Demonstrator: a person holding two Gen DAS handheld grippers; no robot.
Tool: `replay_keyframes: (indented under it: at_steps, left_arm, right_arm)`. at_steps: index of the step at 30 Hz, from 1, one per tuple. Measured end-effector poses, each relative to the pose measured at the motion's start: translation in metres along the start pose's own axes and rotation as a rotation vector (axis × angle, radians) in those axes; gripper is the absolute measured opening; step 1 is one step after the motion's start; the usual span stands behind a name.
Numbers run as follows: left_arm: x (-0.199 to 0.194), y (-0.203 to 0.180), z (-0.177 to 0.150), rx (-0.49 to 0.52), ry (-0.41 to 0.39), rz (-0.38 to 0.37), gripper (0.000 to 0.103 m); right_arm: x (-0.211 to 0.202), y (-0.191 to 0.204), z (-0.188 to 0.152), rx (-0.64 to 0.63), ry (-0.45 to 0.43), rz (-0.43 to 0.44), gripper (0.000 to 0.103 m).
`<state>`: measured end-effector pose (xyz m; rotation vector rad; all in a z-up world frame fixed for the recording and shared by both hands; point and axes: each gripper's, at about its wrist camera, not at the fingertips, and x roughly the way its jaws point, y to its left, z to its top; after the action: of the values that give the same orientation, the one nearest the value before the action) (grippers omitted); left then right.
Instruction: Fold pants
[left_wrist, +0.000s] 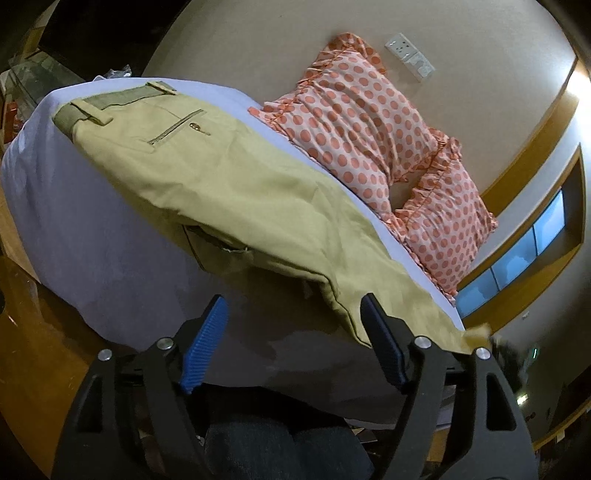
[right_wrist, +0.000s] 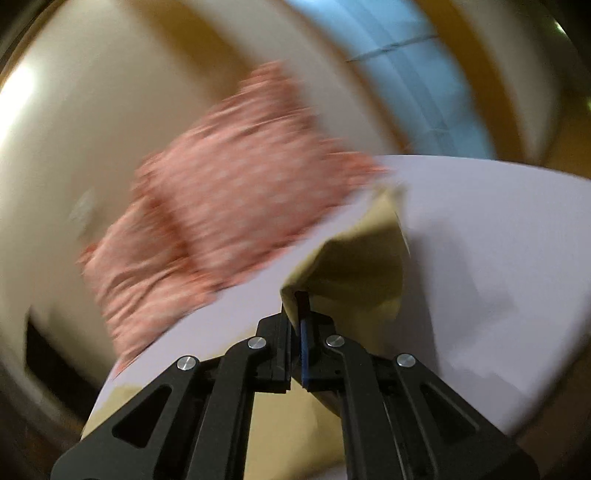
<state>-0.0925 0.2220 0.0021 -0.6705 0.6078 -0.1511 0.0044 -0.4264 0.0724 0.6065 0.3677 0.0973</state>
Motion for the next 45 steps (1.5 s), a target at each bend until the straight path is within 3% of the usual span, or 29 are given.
replay_keyframes:
  at_steps: [3,5,6,8,9,10,11,13,14,20,26,31,35,43,45]
  left_arm:
    - [-0.004,-0.001,-0.006,0.019,-0.006,-0.029,0.079]
    - [-0.004,-0.003,-0.009,0.034,-0.008,-0.048,0.081]
    - [-0.004,-0.004,-0.010,0.042,-0.009,-0.062,0.083]
    - [-0.004,-0.004,-0.011,0.052,-0.010,-0.079,0.086]
    - [-0.003,-0.004,-0.010,0.053,-0.008,-0.085,0.088]
    - [-0.002,-0.003,-0.010,0.052,-0.007,-0.090,0.088]
    - [0.000,0.000,-0.009,0.043,-0.007,-0.106,0.088]
    - [0.002,0.004,-0.007,0.025,-0.012,-0.127,0.090]
    - [0.003,0.007,-0.006,0.011,-0.016,-0.144,0.090]
    - [0.020,0.022,0.002,-0.078,-0.007,-0.188,0.091]
    - [0.019,0.027,0.027,-0.153,-0.075,-0.228,0.091]
    - [0.023,0.037,0.045,-0.223,-0.101,-0.184,0.090]
    - [0.017,0.056,0.037,-0.345,-0.085,-0.182,0.084]
    - [0.036,0.064,0.023,-0.410,0.004,-0.148,0.085]
    - [0.043,0.063,0.025,-0.420,0.013,-0.175,0.085]
  right_arm:
    - [0.045,0.093,-0.030,-0.148,0.141,0.206,0.004]
    - [0.078,0.160,-0.074,-0.268,0.298,0.335,0.004]
    - [0.088,0.180,-0.091,-0.317,0.352,0.355,0.004]
    - [0.111,0.231,-0.147,-0.492,0.549,0.369,0.006]
    - [0.117,0.246,-0.170,-0.557,0.634,0.371,0.013]
    - [0.121,0.258,-0.191,-0.617,0.697,0.365,0.027]
    - [0.118,0.262,-0.198,-0.643,0.688,0.372,0.037]
    - [0.104,0.264,-0.197,-0.671,0.620,0.399,0.084]
    - [0.101,0.263,-0.193,-0.666,0.602,0.410,0.090]
    - [0.091,0.252,-0.170,-0.549,0.570,0.426,0.092]
    - [0.097,0.242,-0.172,-0.492,0.584,0.406,0.092]
    - [0.103,0.235,-0.173,-0.455,0.593,0.403,0.092]
    - [0.100,0.228,-0.170,-0.435,0.583,0.401,0.092]
    - [0.101,0.222,-0.167,-0.391,0.579,0.416,0.092]
    - [0.099,0.223,-0.167,-0.404,0.568,0.411,0.092]
